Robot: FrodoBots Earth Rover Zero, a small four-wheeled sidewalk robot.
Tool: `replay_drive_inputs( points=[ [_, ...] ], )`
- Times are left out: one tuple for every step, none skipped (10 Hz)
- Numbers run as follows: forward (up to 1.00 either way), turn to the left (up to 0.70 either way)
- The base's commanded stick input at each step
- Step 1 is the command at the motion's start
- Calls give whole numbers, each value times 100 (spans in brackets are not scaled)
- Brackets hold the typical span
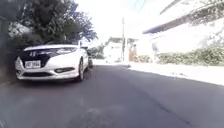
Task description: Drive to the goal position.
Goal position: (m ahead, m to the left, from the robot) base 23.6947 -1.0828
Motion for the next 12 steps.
replay_drive_inputs(
  points=[
    [70,35],
    [70,24],
    [70,0],
    [70,0],
    [70,0],
    [70,0],
    [70,0],
    [70,0],
    [70,0],
    [70,0],
    [70,0],
    [70,0]
  ],
)
